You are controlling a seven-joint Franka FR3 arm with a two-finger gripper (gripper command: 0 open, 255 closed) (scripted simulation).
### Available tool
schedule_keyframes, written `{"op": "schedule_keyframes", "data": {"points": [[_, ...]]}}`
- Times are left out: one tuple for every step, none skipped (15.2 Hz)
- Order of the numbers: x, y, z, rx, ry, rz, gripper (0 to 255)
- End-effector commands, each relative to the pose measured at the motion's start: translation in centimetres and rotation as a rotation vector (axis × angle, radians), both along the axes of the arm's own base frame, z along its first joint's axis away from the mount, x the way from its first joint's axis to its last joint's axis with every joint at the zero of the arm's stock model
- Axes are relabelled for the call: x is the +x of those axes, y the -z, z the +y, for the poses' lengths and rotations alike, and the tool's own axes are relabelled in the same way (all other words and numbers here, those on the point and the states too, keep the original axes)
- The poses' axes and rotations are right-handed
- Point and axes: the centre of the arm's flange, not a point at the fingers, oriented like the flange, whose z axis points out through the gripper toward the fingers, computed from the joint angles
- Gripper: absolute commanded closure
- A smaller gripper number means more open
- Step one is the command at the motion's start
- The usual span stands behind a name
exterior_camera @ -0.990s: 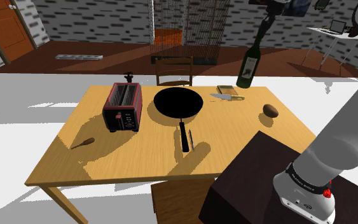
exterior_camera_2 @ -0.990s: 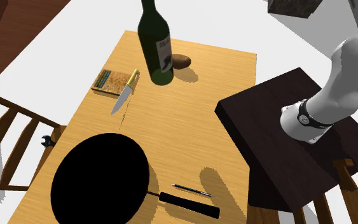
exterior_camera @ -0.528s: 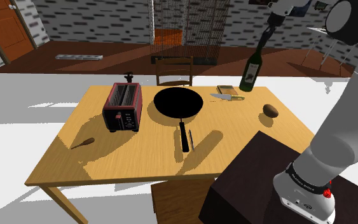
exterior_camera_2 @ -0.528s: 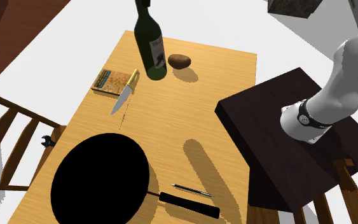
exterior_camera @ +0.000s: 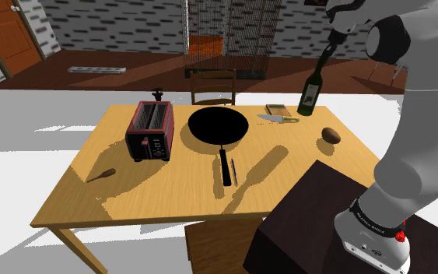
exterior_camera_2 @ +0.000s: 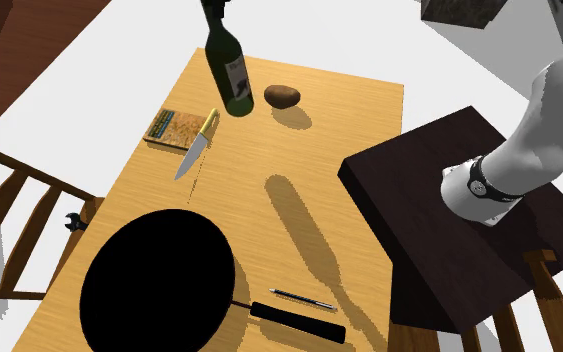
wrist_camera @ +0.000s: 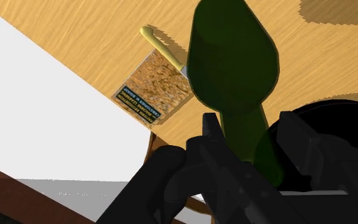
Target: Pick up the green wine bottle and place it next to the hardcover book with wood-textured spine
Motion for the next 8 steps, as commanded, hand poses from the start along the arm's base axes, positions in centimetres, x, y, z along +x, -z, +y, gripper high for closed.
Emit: {"op": "schedule_keyframes", "data": {"points": [[0.2,1.4,-2.2,0.000,-0.001,-0.002,255],[0.2,2.1,-3.3,0.000,-0.001,-0.002,255],[0.3,2.9,-4.4,0.000,-0.001,-0.002,255],[0.3,3.7,-5.5,0.000,-0.001,-0.002,255],[0.4,4.4,-6.5,0.000,-0.001,-0.002,255],[0.4,5.2,-7.6,0.000,-0.001,-0.002,255],[0.5,5.9,-8.7,0.000,-0.001,-0.002,255],[0.5,6.7,-9.8,0.000,-0.001,-0.002,255]]}}
